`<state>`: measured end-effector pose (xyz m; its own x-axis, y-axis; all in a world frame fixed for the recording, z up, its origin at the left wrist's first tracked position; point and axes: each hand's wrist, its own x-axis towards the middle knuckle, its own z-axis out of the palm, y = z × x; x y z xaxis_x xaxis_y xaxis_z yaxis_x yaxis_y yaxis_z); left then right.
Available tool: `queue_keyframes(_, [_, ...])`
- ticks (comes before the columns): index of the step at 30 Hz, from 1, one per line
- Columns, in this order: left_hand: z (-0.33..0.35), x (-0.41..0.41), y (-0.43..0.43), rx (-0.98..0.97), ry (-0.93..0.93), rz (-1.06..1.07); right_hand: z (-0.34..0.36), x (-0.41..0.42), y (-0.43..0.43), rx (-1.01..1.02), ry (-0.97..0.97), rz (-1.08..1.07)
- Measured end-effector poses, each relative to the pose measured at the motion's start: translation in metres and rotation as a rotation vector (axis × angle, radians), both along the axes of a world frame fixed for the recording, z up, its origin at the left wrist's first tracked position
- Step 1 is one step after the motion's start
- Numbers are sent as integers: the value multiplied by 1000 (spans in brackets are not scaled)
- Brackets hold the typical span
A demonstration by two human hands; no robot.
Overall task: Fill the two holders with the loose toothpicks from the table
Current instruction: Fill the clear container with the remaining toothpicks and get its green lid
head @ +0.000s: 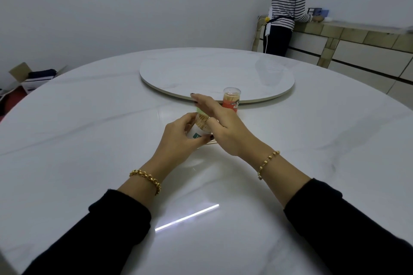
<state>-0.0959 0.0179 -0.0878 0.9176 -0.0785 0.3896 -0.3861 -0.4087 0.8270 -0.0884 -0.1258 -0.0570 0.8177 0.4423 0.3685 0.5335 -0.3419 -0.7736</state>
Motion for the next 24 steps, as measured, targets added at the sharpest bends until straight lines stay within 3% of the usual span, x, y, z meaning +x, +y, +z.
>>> queue_keyframes(6, [2,-2,0,-40,-13,10,-4,-2,-1,244,-35,-182])
queue_keyframes(10, [4,-3,0,-48,-21,29,-21,-5,5,264,69,-280])
queue_keyframes(13, [6,-6,-2,-52,-33,28,-25,-10,10,134,28,-235])
queue_keyframes(18, [5,-5,-1,-3,-34,32,-27,-17,15,-150,-214,-217])
queue_keyframes(24, [4,-5,-2,0,-47,1,-28,-15,10,-319,-387,-288])
